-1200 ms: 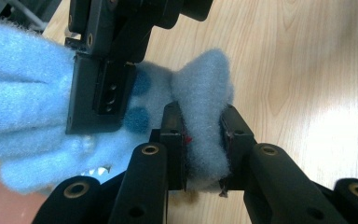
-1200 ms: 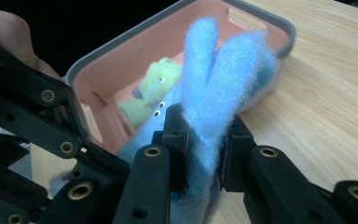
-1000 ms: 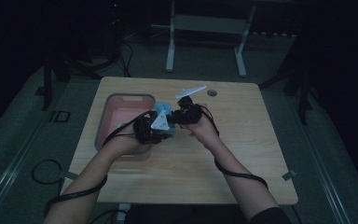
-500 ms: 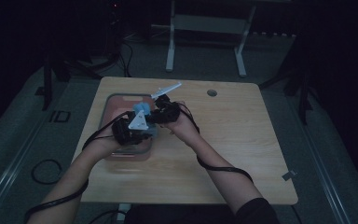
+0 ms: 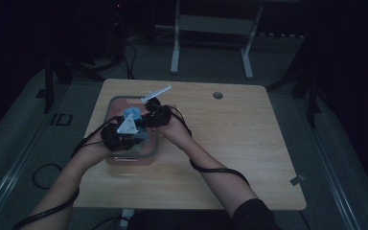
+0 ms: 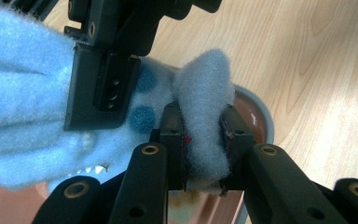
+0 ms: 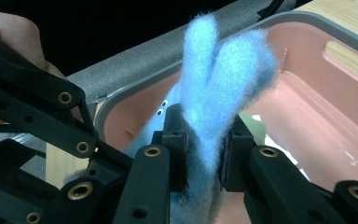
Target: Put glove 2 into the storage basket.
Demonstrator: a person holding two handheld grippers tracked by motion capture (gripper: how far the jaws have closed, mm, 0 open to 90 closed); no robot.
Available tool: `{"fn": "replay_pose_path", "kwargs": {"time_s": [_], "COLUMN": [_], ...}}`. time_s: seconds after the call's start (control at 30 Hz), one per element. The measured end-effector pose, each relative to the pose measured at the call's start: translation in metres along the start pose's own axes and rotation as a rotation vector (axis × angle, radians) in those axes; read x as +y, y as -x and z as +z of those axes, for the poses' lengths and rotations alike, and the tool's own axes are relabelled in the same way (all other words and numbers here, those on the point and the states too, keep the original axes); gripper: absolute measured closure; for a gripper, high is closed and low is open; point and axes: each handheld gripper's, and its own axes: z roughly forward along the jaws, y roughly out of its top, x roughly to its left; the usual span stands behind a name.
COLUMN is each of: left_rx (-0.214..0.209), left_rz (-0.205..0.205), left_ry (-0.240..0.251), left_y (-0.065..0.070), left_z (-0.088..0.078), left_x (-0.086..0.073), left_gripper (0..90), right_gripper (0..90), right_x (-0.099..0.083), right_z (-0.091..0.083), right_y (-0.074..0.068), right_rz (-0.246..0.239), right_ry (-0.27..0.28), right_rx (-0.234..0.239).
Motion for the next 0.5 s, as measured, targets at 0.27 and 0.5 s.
{"fn": "replay_pose_path", "kwargs": {"time_s": [0.27, 0.5], "left_rx": [-0.011, -0.014], "left_rz": [-0.031, -0.043], "left_ry": [-0.008, -0.033], "left_y": [-0.005, -0.009], "left_z": [0.012, 0.026], "left_x": [-0.013, -0.028], "left_gripper": [75.5, 75.4], "right_gripper": [76.0, 76.0], "right_x": [-0.006, -0.011], "right_z": [0.017, 0.039], "right_y": [0.007, 0.017], "right_rz": [0.024, 0.048], "right_ry": [-0.005, -0.055], "right_rx": [0.000, 0.000]}}
